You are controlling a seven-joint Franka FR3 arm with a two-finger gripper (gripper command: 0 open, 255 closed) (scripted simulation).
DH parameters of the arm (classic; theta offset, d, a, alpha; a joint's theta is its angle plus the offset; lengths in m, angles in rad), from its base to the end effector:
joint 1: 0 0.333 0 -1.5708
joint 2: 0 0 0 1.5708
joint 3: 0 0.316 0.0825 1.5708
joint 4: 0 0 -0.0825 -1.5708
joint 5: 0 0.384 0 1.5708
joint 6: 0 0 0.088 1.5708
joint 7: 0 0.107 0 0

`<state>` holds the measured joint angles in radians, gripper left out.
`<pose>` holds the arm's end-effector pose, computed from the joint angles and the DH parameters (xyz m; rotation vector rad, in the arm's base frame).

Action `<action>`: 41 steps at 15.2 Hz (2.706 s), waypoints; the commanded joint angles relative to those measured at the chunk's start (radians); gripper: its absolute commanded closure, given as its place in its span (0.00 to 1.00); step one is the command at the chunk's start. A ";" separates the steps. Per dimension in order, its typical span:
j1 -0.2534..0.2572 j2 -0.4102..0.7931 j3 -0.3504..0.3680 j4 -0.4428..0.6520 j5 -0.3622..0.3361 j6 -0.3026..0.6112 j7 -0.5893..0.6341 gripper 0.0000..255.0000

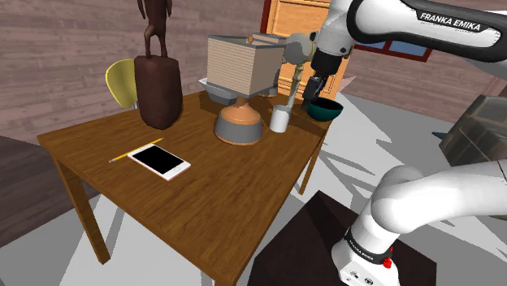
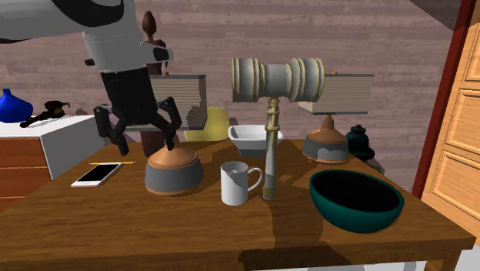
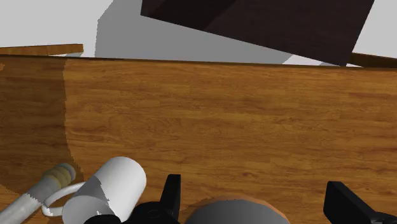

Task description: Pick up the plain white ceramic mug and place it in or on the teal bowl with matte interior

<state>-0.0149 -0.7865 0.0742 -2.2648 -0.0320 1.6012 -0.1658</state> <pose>0.3095 0.0242 0.6362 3.0284 0.3124 0.1767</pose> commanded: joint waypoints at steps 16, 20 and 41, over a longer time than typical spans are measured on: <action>-0.016 0.611 -0.170 0.324 -0.092 0.064 -0.384 0.00; -0.021 0.687 -0.182 0.351 -0.097 0.088 -0.426 0.00; -0.025 0.681 -0.187 0.271 -0.101 0.163 -0.424 1.00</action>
<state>-0.0398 -0.1060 -0.1128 -1.9939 -0.1327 1.7639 -0.5895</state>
